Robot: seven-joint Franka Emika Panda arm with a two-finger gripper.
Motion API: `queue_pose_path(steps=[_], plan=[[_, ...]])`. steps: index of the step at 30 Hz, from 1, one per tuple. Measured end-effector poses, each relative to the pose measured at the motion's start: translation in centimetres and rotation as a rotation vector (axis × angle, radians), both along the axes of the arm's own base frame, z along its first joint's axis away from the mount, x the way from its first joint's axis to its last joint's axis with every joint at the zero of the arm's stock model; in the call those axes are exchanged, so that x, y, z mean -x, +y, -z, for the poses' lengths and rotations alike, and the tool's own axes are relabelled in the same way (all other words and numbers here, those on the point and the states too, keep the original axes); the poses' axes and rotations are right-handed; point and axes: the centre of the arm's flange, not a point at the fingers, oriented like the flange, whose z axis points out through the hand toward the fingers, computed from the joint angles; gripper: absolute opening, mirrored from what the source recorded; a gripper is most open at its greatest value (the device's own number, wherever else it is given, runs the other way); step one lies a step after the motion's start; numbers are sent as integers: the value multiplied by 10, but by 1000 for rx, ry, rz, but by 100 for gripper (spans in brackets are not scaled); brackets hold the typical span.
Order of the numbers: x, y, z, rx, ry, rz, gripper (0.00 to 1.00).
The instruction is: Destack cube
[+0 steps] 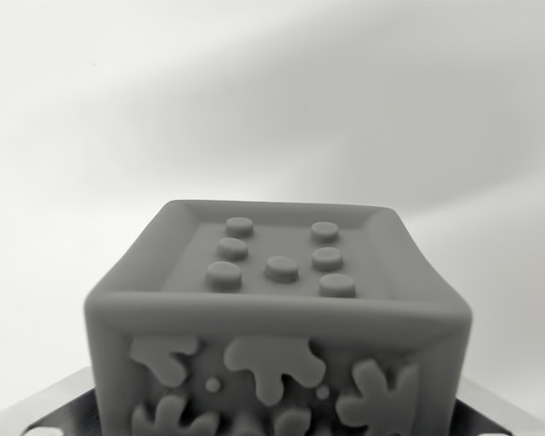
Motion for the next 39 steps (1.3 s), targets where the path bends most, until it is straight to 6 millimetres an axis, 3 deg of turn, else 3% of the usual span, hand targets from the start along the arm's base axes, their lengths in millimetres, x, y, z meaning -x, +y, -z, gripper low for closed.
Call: queue_pose_path(steps=[39], plan=[[-36,63,17,0,0,-81,0]])
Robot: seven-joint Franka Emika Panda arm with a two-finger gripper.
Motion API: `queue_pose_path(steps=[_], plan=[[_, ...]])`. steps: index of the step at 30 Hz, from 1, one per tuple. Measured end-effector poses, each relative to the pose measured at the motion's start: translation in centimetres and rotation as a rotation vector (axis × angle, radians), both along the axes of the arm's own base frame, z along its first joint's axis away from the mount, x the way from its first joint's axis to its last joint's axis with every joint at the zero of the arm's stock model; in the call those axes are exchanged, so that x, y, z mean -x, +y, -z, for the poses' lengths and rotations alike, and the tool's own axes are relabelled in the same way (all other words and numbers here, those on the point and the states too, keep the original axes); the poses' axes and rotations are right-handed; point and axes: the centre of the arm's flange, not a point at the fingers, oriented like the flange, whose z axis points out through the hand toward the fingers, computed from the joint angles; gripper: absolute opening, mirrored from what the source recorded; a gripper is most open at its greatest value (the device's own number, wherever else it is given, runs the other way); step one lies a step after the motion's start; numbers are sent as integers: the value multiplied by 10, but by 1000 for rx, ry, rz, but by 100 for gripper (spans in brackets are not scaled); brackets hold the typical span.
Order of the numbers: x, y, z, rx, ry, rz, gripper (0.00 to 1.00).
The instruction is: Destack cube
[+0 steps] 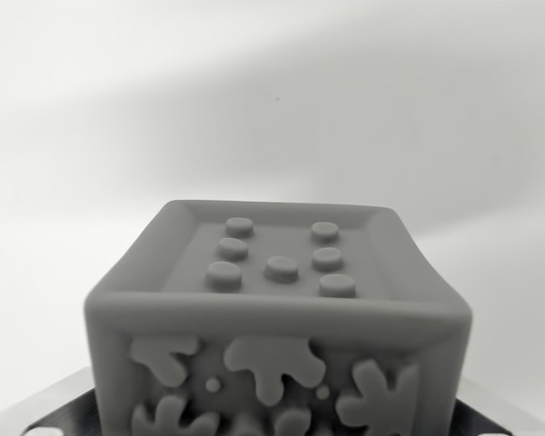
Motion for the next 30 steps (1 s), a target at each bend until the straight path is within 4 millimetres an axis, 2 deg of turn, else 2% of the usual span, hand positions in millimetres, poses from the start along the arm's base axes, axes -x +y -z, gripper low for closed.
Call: queue_pose_path(steps=[11,19,30], plan=[[-8,14,6,0,1,-18,0],[-6,13,37,4,9,-18,0],[-7,13,61,3,7,-19,0]])
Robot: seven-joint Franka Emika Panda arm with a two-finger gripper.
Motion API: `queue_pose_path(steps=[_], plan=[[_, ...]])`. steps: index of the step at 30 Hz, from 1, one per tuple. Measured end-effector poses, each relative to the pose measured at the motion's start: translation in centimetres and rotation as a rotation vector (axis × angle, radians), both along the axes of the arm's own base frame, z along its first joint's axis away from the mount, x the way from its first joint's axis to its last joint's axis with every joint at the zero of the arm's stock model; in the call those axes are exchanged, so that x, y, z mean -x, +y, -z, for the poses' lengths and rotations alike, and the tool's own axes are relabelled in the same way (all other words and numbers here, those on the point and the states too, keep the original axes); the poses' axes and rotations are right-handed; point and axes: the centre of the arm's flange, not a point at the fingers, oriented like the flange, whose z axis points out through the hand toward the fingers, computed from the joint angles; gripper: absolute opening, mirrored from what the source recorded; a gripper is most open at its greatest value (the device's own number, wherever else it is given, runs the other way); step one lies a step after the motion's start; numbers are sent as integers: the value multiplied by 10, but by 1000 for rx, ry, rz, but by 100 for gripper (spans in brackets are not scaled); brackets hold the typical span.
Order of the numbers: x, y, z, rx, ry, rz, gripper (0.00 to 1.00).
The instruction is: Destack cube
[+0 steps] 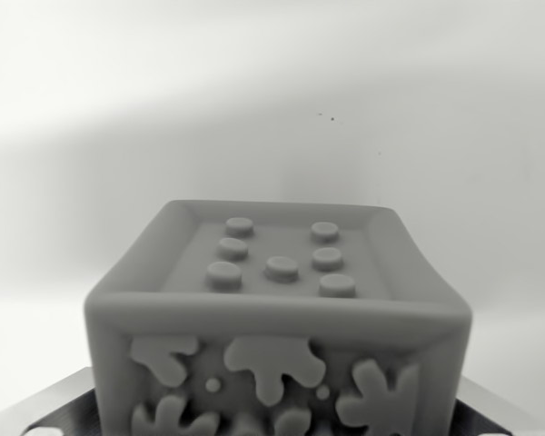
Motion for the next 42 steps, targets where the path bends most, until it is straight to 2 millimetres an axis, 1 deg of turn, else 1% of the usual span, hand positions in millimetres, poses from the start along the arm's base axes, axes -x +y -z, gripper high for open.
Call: queue_pose_path(steps=[10,16,17,42], plan=[[0,0,14,0,-1,0,0],[-1,0,15,-1,-3,0,0],[-1,0,15,-1,-3,0,100],[-1,0,17,-1,-2,0,100]])
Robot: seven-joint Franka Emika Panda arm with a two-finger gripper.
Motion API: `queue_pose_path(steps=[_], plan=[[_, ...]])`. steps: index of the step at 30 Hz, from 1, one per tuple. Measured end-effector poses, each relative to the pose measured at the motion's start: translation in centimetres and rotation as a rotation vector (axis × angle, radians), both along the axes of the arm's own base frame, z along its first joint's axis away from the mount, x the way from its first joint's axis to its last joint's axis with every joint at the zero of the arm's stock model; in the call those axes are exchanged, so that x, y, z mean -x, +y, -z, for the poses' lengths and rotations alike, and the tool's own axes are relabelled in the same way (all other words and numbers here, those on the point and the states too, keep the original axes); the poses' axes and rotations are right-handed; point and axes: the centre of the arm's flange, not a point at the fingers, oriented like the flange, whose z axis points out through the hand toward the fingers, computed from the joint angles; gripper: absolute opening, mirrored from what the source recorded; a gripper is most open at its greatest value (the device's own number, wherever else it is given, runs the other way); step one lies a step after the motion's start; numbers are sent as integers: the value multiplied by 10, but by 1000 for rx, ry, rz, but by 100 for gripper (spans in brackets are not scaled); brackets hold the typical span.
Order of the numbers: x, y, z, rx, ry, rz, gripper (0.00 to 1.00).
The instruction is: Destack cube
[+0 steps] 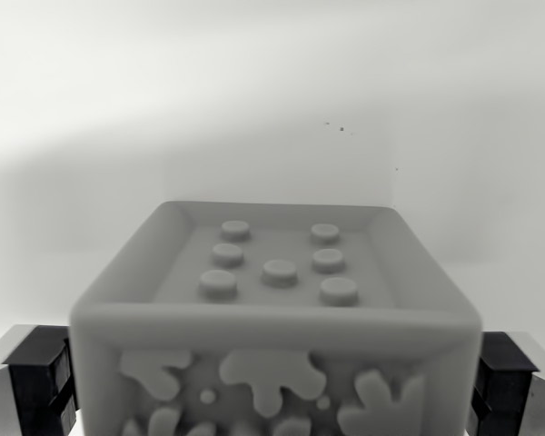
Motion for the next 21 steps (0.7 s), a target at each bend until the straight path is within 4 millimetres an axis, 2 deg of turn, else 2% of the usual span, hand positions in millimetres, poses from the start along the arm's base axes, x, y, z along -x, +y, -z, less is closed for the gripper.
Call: queue_pose_path(steps=[13,21], plan=[[0,0,-1,0,-1,0,100],[-1,0,-15,-2,-4,0,100]])
